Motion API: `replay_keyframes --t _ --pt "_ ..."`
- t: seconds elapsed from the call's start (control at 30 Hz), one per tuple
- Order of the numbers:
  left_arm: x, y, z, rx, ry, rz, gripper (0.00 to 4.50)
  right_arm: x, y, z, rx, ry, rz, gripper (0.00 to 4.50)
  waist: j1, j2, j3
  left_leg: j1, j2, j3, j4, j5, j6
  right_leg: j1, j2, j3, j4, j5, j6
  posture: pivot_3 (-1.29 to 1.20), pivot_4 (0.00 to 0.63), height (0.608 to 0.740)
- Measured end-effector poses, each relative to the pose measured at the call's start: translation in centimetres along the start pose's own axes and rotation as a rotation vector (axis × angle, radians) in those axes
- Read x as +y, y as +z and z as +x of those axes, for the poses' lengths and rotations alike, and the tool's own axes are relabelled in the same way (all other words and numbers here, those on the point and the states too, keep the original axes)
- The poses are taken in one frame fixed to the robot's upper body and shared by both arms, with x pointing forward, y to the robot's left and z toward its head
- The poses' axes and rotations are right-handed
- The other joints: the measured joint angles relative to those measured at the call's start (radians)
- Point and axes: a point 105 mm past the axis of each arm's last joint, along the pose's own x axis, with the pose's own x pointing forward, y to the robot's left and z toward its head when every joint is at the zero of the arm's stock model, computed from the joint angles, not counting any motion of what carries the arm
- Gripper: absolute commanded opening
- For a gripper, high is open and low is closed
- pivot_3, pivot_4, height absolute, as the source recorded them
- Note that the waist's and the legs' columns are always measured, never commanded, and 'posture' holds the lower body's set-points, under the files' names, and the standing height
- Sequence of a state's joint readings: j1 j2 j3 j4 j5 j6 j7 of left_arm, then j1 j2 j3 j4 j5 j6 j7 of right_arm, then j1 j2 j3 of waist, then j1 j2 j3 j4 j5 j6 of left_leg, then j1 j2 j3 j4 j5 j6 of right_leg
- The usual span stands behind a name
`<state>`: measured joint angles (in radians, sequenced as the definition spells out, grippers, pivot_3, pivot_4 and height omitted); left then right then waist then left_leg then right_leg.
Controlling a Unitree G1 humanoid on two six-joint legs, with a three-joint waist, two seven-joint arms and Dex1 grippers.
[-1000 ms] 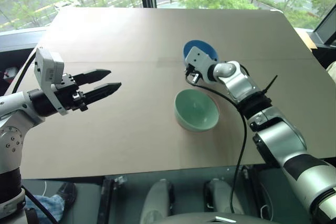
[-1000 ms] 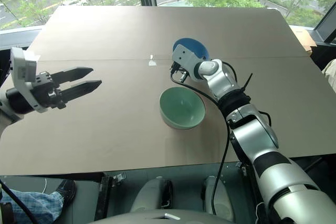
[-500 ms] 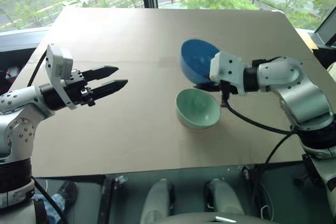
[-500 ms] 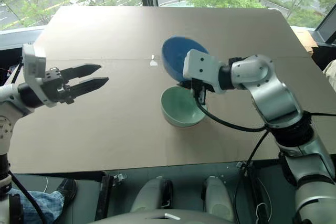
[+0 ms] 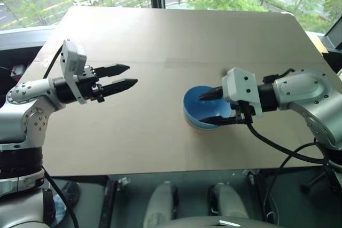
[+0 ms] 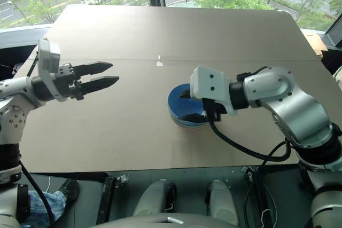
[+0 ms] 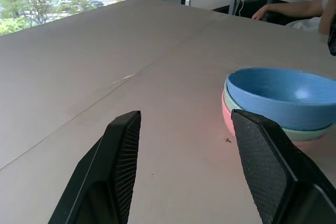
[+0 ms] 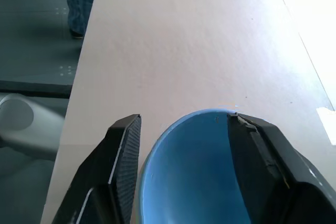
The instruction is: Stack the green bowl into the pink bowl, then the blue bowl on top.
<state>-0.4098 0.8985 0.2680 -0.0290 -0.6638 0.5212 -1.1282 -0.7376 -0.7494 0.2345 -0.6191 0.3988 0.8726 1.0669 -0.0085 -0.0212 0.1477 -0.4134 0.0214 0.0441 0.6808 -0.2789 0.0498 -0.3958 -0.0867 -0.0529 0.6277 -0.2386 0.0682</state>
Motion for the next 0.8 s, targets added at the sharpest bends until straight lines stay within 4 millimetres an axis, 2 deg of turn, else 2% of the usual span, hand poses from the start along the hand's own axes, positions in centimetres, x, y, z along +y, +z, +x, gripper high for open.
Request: replay_keyframes --t 0.13,0.27,0.3,0.33,0.43,0.53,0.67,0.8 --pt "-0.1 -0.5 0.3 0.0 0.019 -0.005 2.89 -1.0 -0.9 -1.0 -0.026 -0.115 0.047 2.55 0.003 -0.001 -0.001 0.0 0.0 -0.001 0.0 0.0 0.0 0.001 0.0 -0.001 0.0 0.0 0.0 0.0 0.15 0.74" --pt "-1.0 -3.2 0.2 0.057 0.084 -0.031 2.89 -2.2 -4.3 -4.5 -0.076 -0.293 0.195 2.55 0.009 -0.002 -0.001 -0.001 0.0 0.001 0.0 -0.001 0.002 0.001 -0.001 0.0 -0.001 0.0 0.0 0.0 0.15 0.74" --pt "-1.6 -3.7 0.2 0.062 0.102 -0.03 2.89 -1.8 -5.8 -5.8 -0.075 -0.343 0.242 2.55 0.014 -0.002 -0.001 0.0 0.001 0.0 0.0 -0.001 0.001 0.001 -0.001 0.0 -0.001 0.0 0.0 0.0 0.15 0.74" --pt "-1.7 -3.9 0.1 0.061 0.109 -0.03 2.89 -1.7 -6.5 -6.3 -0.071 -0.361 0.268 2.55 0.016 -0.002 -0.001 0.0 0.001 0.0 0.0 -0.001 0.002 0.001 -0.001 0.0 -0.001 0.0 0.0 0.0 0.15 0.74" --pt "-2.6 -4.3 -0.3 0.058 0.15 -0.007 2.89 0.0 -10.8 -8.6 -0.041 -0.447 0.42 2.55 0.024 -0.002 -0.001 0.002 0.001 0.001 0.002 -0.001 0.001 0.003 -0.001 0.001 -0.002 0.0 0.0 0.0 0.15 0.74" --pt "-3.3 -5.2 -0.9 0.056 0.198 -0.03 2.89 3.1 -13.7 -10.4 -0.031 -0.451 0.522 2.55 0.026 -0.001 -0.002 0.005 0.001 0.002 0.002 -0.001 0.002 0.005 -0.001 0.003 -0.002 0.0 0.0 0.0 0.15 0.74" --pt "-4.3 -5.5 -0.8 0.038 0.22 -0.026 2.89 4.4 -13.7 -12.8 -0.084 -0.488 0.493 2.55 0.021 0.001 0.0 0.02 0.002 0.005 0.001 -0.003 0.005 0.018 -0.001 0.006 -0.002 -0.001 -0.001 0.0 0.15 0.74" --pt "-4.8 -6.2 -1.2 0.038 0.239 -0.025 2.89 5.2 -13.9 -13.5 -0.1 -0.488 0.461 2.55 0.019 0.001 -0.001 0.027 0.002 0.008 -0.002 -0.004 0.006 0.021 -0.001 0.011 -0.002 -0.002 -0.004 0.0 0.15 0.74"
